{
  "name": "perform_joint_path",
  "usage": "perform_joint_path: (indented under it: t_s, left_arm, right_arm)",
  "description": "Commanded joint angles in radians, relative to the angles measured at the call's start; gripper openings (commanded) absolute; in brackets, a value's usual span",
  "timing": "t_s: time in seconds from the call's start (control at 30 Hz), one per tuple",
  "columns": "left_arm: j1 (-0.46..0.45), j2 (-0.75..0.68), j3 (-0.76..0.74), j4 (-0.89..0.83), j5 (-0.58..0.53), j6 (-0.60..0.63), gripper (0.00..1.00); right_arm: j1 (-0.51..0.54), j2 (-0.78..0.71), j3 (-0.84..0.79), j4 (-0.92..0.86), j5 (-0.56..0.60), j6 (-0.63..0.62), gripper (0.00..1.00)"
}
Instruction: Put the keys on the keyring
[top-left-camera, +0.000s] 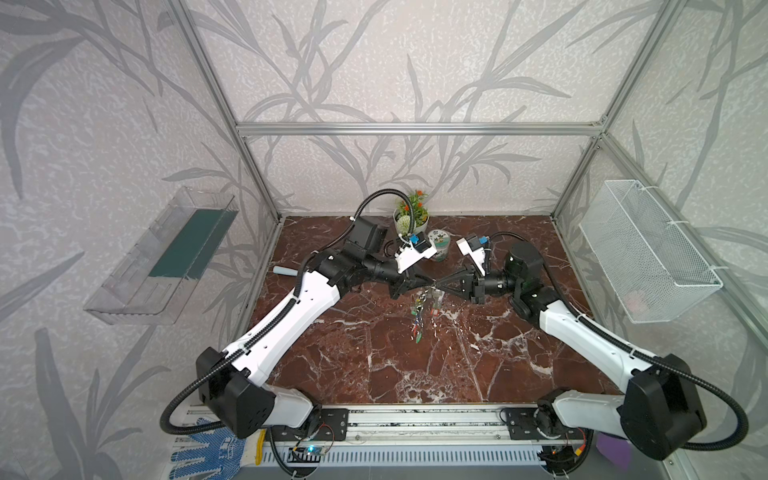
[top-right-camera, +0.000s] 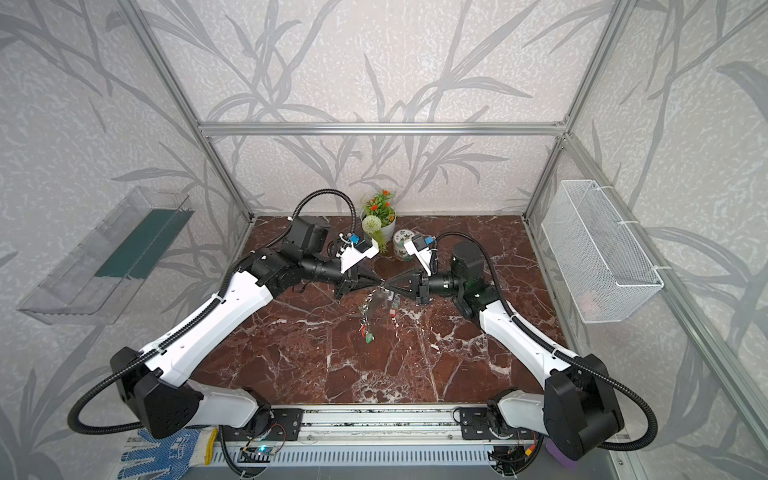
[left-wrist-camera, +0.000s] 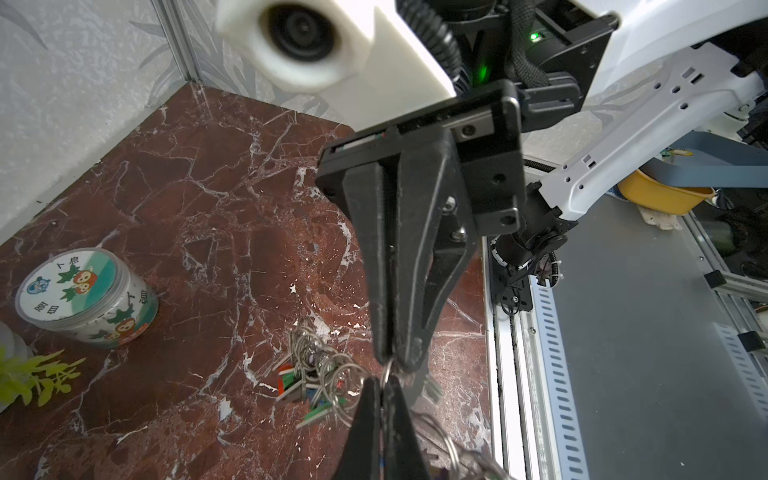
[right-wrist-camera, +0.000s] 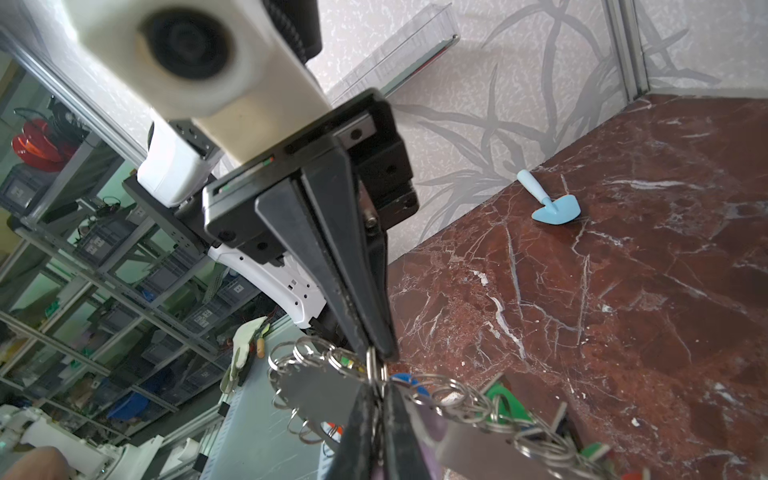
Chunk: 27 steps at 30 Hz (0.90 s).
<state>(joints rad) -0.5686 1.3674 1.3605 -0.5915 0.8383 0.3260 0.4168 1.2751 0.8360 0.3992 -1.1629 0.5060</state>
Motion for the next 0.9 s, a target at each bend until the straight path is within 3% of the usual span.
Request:
perform_joint_path:
  t_s: [0.0, 0.27, 0.53, 0.87]
  left_arm:
    - [0.000, -0.069, -0.051, 0.195, -0.007, -0.111, 0.00]
    - [-0.001, -0.164, -0.180, 0.429, -0.068, -0.274, 0.00]
    - [-0.006, -0.247, -0.313, 0.610, -0.099, -0.395, 0.00]
    - [-0.016, -0.299, -0.372, 0.631, -0.097, -0.428, 0.00]
  right_arm:
    - [-0.004, -0.029, 0.033, 0.025, -0.004, 0.004, 0.18]
    - [-0.002, -0.036, 0.022, 0.004, 0.015, -0.011, 0.30]
    - [-0.001, -0.019, 0.027, 0.048, 0.014, 0.015, 0.31]
    - [-0.001, 0.016, 0.055, 0.070, 0.034, 0.024, 0.37]
